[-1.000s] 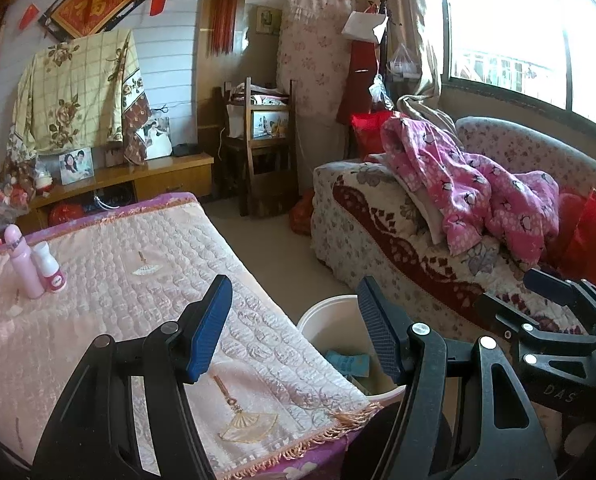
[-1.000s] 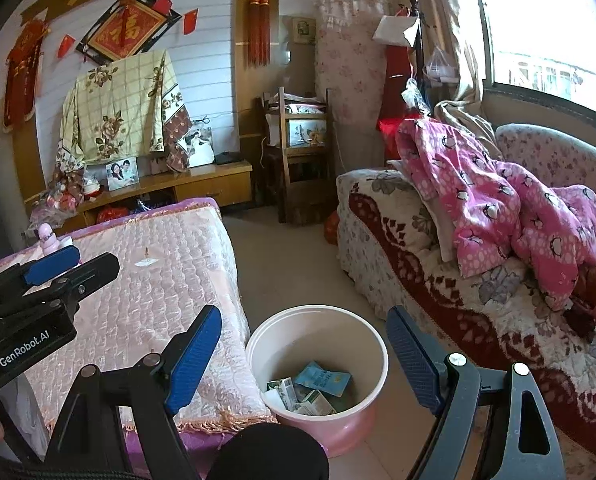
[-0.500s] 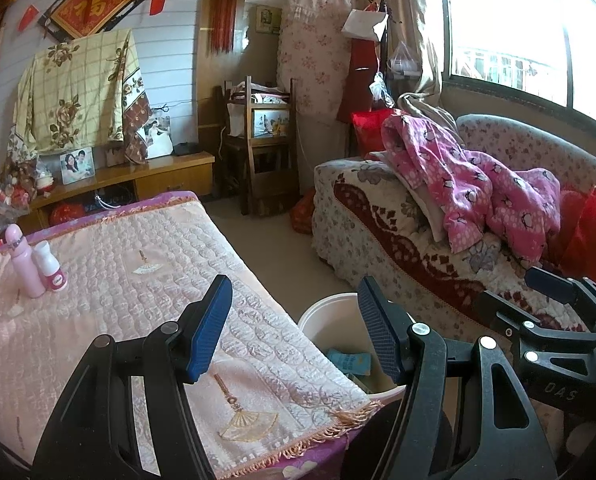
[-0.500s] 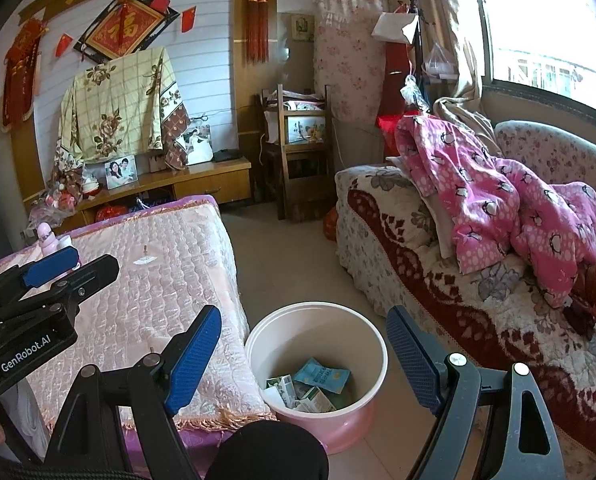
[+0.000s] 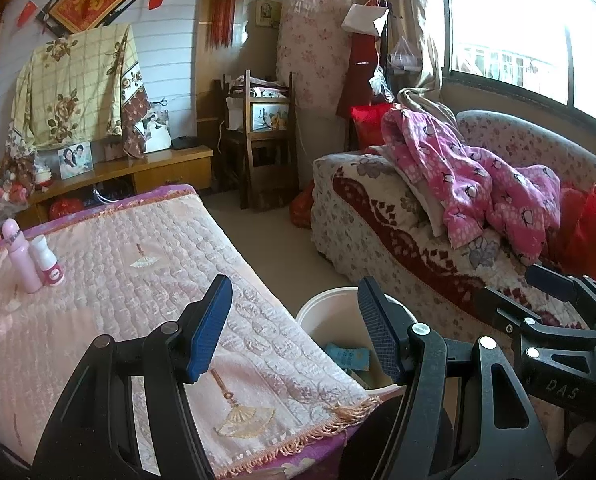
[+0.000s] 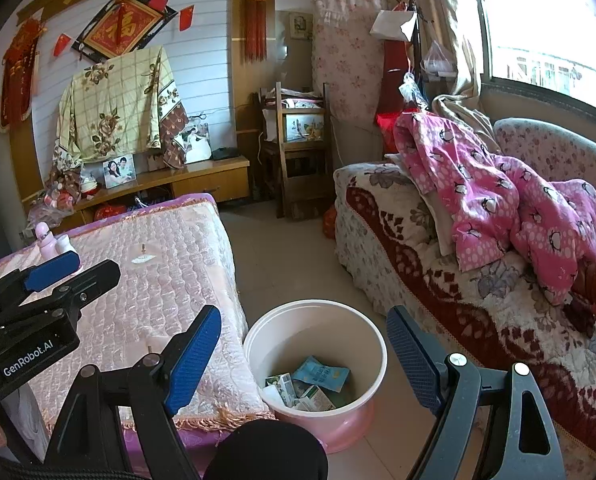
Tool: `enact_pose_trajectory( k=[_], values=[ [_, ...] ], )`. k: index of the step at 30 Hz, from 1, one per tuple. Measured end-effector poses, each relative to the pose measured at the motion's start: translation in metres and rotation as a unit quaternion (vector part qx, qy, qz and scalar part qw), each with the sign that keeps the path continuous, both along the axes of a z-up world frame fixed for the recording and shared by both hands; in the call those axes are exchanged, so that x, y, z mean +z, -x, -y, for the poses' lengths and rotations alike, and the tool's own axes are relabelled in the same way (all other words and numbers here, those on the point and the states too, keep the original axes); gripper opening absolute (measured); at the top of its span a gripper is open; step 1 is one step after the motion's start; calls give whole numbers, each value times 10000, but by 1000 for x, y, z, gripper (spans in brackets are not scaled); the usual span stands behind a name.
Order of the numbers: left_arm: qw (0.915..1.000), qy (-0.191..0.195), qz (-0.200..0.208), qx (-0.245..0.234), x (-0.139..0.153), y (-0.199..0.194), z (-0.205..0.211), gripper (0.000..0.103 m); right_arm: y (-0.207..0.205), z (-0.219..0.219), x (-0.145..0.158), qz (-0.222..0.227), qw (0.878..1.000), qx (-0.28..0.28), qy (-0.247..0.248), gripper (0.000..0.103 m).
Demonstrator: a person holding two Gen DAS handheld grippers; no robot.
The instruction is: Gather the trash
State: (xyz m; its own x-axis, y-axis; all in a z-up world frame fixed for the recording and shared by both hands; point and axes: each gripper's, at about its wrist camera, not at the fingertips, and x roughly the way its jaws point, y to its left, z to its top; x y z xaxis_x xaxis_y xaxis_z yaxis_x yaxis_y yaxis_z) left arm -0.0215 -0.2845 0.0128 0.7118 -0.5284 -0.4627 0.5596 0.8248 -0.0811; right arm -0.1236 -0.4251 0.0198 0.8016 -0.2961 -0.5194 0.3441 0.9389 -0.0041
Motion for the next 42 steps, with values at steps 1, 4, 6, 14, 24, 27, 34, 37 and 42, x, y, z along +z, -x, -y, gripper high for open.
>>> enact_pose_trajectory(
  k=[1,4,6,14,24,27,34,37,42],
  values=[
    [10000,8,-14,0,0,-1,-1,64,0,0,0,3,10000,-5,-7,83],
    [10000,48,-87,0,-2,-4,-4,64,-1,0,-2,-1,10000,-7,-25,83],
    [9999,69,-125,4,-2,-5,-4,64,-1,1,-1,4,10000,-5,-13,83],
    [9999,59,-119,11,-2,-6,-5,64,-2,0,-3,3,10000,19,-16,83],
    [9999,23,-111,21,-1,-6,-6,64,-2,-2,-4,15,10000,0,-13,83],
    [9998,-11,-165,66,-2,-7,-7,64,-2,-2,-4,15,10000,0,-11,83],
    [9998,-111,-67,140,-3,-5,-8,64,-2,-2,-3,22,10000,4,-9,83],
    [9998,-134,-40,171,-2,-4,-7,64,-2,-2,-4,22,10000,11,-1,83],
    [9996,-177,-26,205,-1,-4,-5,64,-2,-2,-3,23,10000,12,0,83]
  ],
)
